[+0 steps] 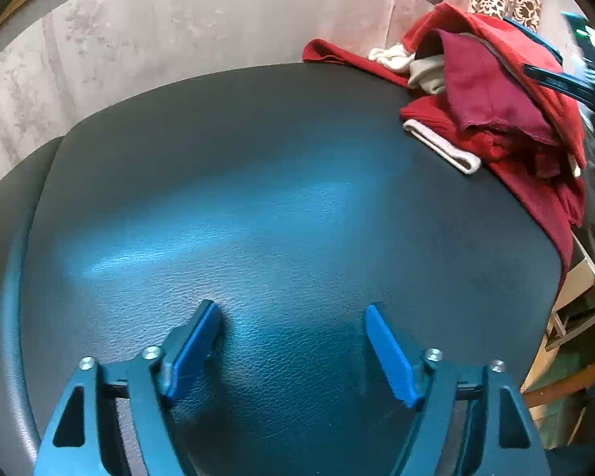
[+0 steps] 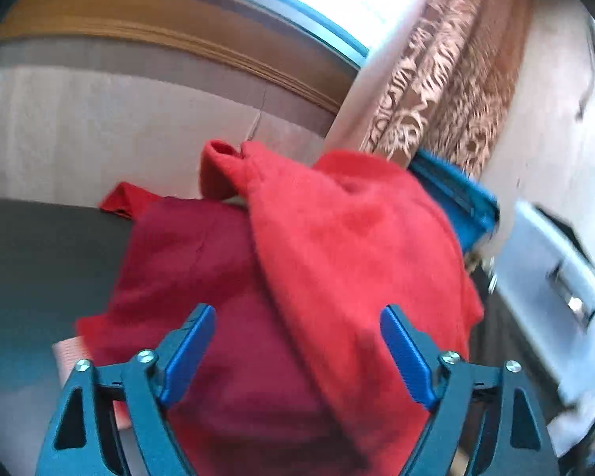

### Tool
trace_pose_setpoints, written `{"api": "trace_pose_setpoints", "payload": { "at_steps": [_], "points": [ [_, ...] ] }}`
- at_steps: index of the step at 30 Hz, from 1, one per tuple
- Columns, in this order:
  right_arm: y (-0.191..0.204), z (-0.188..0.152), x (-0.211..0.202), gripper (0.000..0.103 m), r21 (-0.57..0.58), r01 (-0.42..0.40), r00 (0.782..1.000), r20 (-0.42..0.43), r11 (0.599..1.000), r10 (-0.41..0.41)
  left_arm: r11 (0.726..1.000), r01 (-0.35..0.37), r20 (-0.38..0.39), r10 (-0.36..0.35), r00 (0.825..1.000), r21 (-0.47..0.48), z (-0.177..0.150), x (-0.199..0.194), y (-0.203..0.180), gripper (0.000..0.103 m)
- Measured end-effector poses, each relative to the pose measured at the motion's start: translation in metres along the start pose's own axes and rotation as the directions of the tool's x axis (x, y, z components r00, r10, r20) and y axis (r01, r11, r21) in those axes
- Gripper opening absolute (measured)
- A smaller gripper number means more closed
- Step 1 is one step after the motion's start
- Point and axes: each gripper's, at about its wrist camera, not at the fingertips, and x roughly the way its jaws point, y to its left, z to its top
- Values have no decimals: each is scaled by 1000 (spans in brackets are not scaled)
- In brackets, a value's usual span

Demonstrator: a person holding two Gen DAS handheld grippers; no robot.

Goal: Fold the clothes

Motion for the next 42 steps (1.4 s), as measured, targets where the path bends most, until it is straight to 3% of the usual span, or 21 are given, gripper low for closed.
{"api": "trace_pose_setpoints", "payload": {
  "at_steps": [3, 4, 6, 8, 10, 12, 13, 14, 16, 17, 18, 20, 23, 26, 27, 31, 33, 37, 38, 40, 42],
  "points": [
    [5, 14, 29, 87, -68, 65, 998, -13, 996, -66, 1000, 0, -1, 0, 1000, -1, 2, 1, -2, 87],
    [6, 18, 39, 83, -86, 84, 996, -17, 993, -86, 1000, 5, -1, -5, 1000, -2, 2, 1, -2, 88],
    [-9, 19, 53, 72, -8, 72, 995, -64, 997, -72, 1000, 13, -1, -13, 1000, -1, 2, 1, -2, 90],
    [-21, 19, 56, 65, 58, 27, 996, -82, 998, -23, 1000, 18, 1, -18, 1000, 3, 1, 1, -1, 91],
    [-34, 19, 52, 36, 141, -65, 993, -85, 988, 77, 1000, 27, 0, -27, 1000, 7, 0, 1, -2, 95],
    [-56, 18, 50, 20, 292, -191, 972, -80, 937, 222, 999, 42, 3, -42, 999, -7, 1, 1, -1, 98],
    [-65, 16, 50, 18, 366, -241, 956, -68, 899, 284, 999, 51, 5, -50, 999, -19, 1, 1, 0, 99],
    [-75, 10, 53, 17, 468, -308, 928, -46, 829, 371, 998, 58, 4, -58, 998, -27, 2, 0, 1, 99],
    [-94, -1, 59, 16, 644, -417, 850, 26, 641, 526, 997, 74, -4, -74, 997, -37, 2, -2, 4, 99],
    [-96, -9, 63, 14, 703, -470, 794, 72, 534, 604, 996, 82, -8, -82, 997, -40, 2, -3, 6, 99],
    [-89, -15, 64, 12, 727, -541, 711, 125, 424, 692, 995, 89, -13, -90, 996, -43, 3, -4, 7, 99],
    [-69, -19, 59, 12, 723, -586, 640, 135, 366, 757, 994, 100, -15, -100, 995, -53, 2, -7, 10, 98],
    [-29, -29, 44, 11, 711, -658, 508, 176, 247, 843, 993, 99, -16, -101, 995, -69, 2, -12, 17, 87],
    [25, -40, 22, 11, 674, -709, 392, 132, 207, 910, 986, 122, -16, -124, 992, -118, 2, -20, 28, 80],
    [48, -48, 11, 11, 664, -726, 331, 109, 179, 937, 982, 123, -10, -126, 992, -142, 1, -24, 34, 79],
    [124, -76, -40, 11, 622, -776, 130, 0, 102, 991, 977, 98, 14, -97, 995, -192, 1, -37, 55, 78],
    [160, -87, -66, 11, 586, -806, 53, -77, 88, 996, 976, 78, 23, -75, 997, -205, 1, -45, 64, 78],
    [207, -105, -120, 17, 495, -863, -4, -208, 101, 978, 970, 67, 26, -62, 998, -232, -2, -54, 79, 78],
    [213, -108, -126, 21, 489, -865, 0, -229, 114, 973, 969, 71, 27, -67, 997, -235, -3, -56, 81, 78],
    [222, -112, -137, 42, 475, -868, 9, -269, 140, 963, 969, 80, 41, -73, 997, -233, -2, -61, 84, 78],
    [210, -111, -140, 49, 471, -869, 32, -253, 152, 967, 970, 87, 57, -75, 996, -229, 0, -66, 86, 77]
  ]
}}
